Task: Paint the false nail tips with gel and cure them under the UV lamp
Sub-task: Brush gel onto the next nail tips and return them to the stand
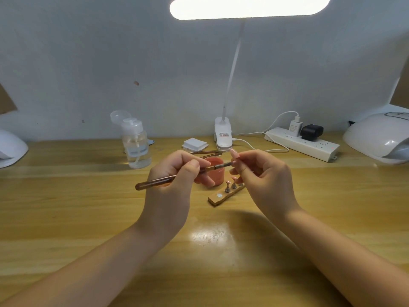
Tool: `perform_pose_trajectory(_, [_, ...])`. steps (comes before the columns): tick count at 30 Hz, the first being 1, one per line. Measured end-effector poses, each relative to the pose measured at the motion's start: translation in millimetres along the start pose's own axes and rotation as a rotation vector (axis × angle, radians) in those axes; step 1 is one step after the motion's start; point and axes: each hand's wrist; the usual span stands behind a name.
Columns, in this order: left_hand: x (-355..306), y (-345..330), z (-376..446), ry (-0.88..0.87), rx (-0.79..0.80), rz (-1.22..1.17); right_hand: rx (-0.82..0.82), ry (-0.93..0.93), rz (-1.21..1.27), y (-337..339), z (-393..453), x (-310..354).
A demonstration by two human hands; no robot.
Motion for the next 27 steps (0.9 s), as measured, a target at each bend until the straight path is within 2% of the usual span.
perform_pose_trajectory(10, [2.6,-2.6,-5.7,-0.061,0.098,0.065,-0.001,-0.057,0.088,0.1,0.3,4.0])
perform_pose_trajectory(27, [2.4,0.9,-3.3,-0.123,0.085,0.097,-0.002,-0.088,0.141,0.2,1.0,2.9])
Point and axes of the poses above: each hand's wrist, its own z-axis towards the middle knuckle, its own y-axis out of the back of the hand, x = y × z, and after that the axes turned 15 degrees about -z, right-handed
